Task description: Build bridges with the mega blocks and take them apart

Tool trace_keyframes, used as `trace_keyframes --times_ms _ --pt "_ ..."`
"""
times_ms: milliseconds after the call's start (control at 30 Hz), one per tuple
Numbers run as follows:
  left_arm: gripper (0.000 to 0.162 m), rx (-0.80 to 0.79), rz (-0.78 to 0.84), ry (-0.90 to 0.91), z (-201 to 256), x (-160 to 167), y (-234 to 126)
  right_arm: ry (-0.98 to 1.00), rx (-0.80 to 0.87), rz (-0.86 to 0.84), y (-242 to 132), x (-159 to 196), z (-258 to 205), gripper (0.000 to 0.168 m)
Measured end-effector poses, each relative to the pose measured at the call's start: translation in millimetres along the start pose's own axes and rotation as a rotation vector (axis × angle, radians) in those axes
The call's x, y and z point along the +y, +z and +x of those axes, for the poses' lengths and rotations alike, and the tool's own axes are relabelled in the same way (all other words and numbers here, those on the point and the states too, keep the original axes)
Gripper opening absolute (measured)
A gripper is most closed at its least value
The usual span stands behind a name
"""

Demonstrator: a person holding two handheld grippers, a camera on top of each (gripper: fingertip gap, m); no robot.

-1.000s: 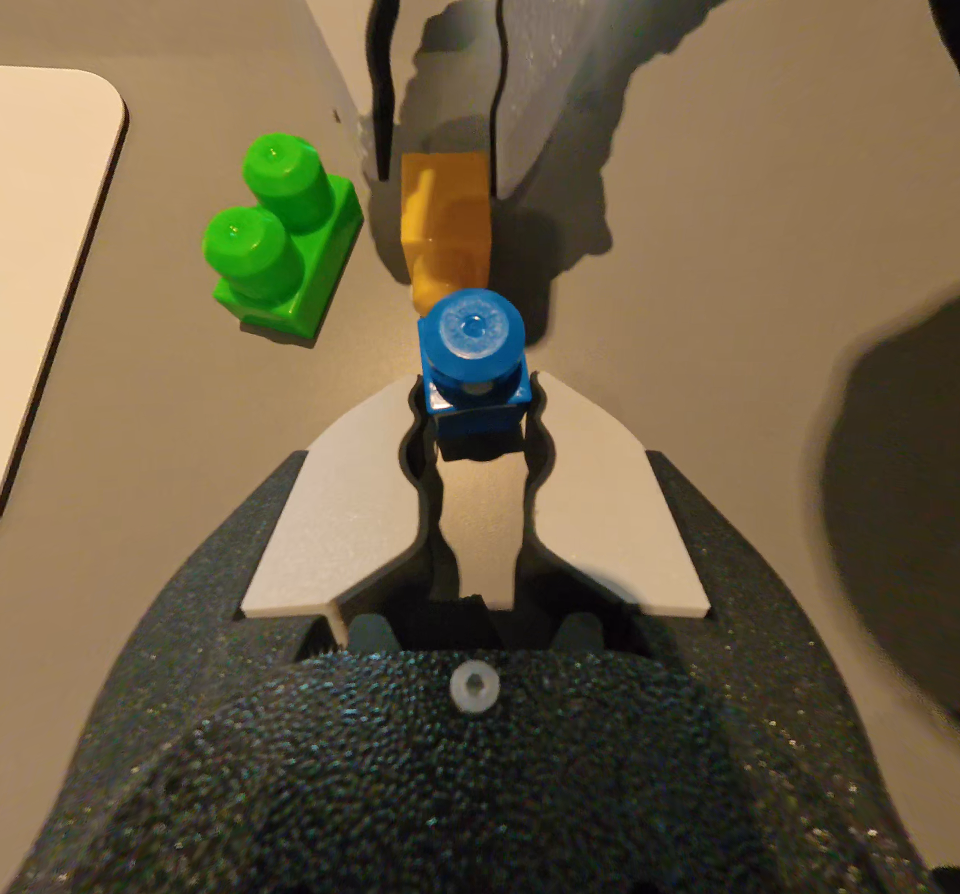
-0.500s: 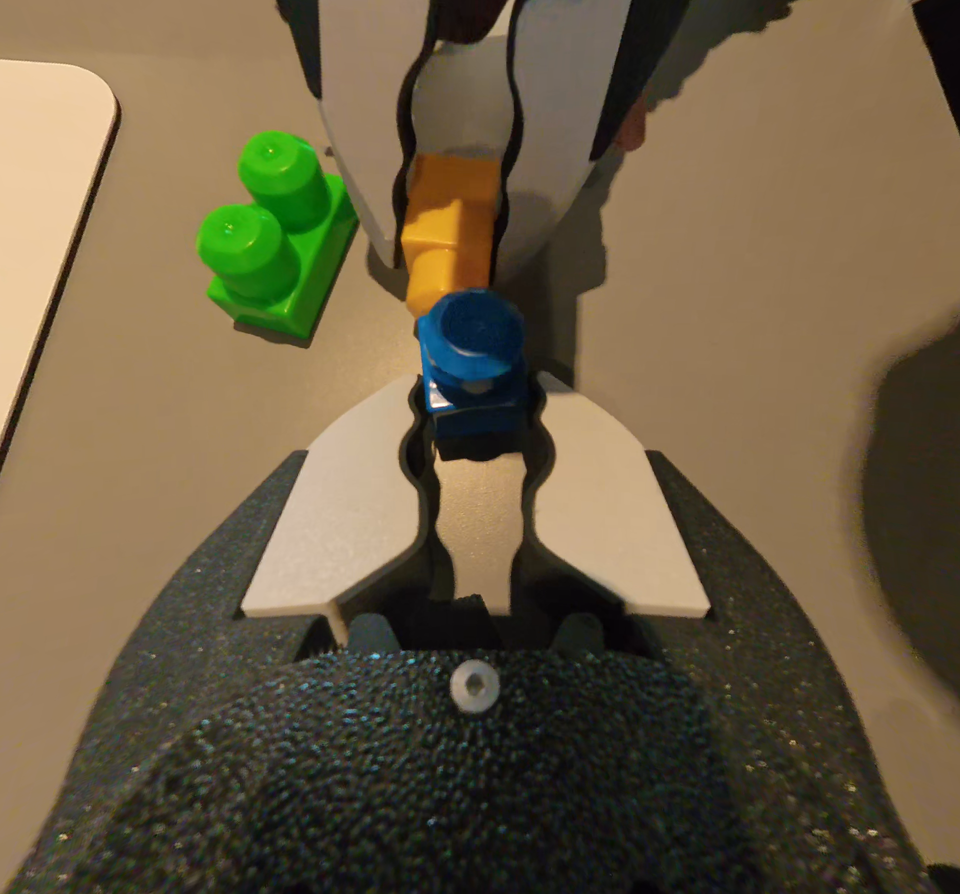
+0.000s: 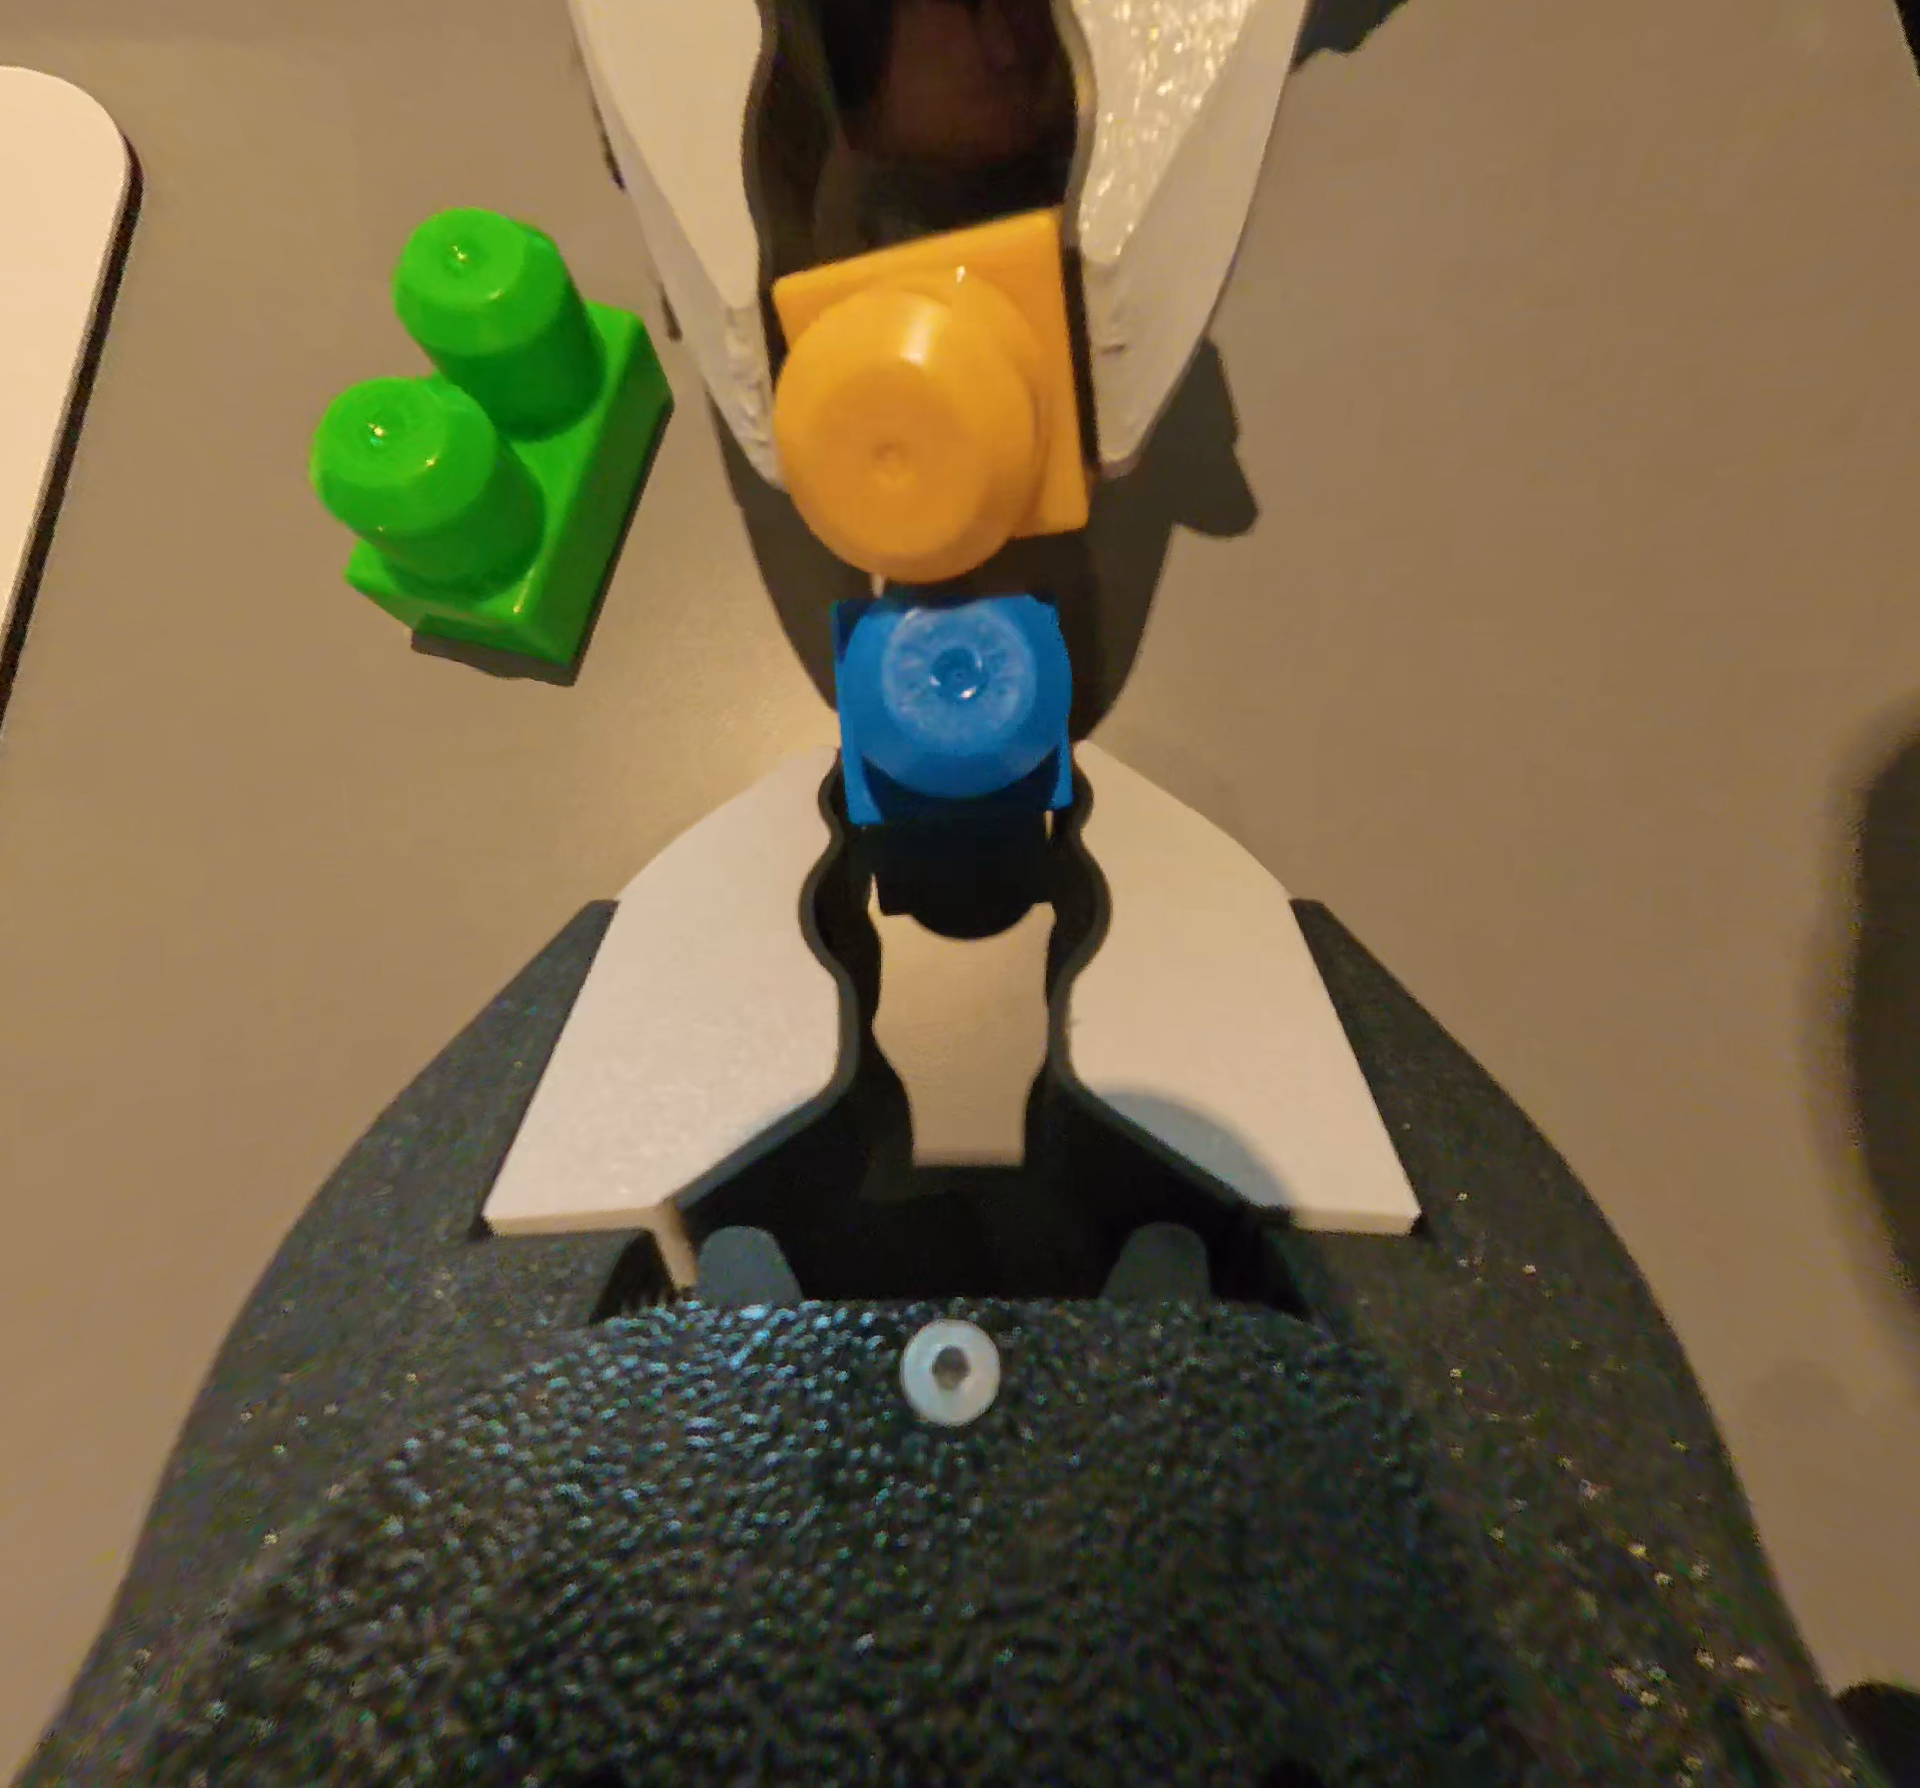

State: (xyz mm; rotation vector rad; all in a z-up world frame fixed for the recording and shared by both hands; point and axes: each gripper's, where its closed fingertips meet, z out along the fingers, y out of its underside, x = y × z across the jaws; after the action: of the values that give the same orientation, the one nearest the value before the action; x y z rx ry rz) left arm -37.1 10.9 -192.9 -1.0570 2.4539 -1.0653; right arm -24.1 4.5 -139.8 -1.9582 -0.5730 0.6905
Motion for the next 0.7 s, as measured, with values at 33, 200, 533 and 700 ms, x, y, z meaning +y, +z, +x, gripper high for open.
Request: trace_keyframes --times_ms 33,200,533,700 --pt "0.036 -0.002 -0.001 0.003 0 0 0 0.001 -0.006 -0.004 1 0 -1 0.037" --pt "0.036 -0.004 -0.003 0.023 0 1 0 -0.037 0.04 -0.096 8 12 2 0.037" --pt "0.036 -0.008 -0.003 0.044 2 -2 2 -0.151 0.138 -0.316 5 43 15 0.037" --pt "0.036 -0.038 -0.006 0.063 0 -4 3 -0.16 0.109 -0.344 3 48 14 0.037"
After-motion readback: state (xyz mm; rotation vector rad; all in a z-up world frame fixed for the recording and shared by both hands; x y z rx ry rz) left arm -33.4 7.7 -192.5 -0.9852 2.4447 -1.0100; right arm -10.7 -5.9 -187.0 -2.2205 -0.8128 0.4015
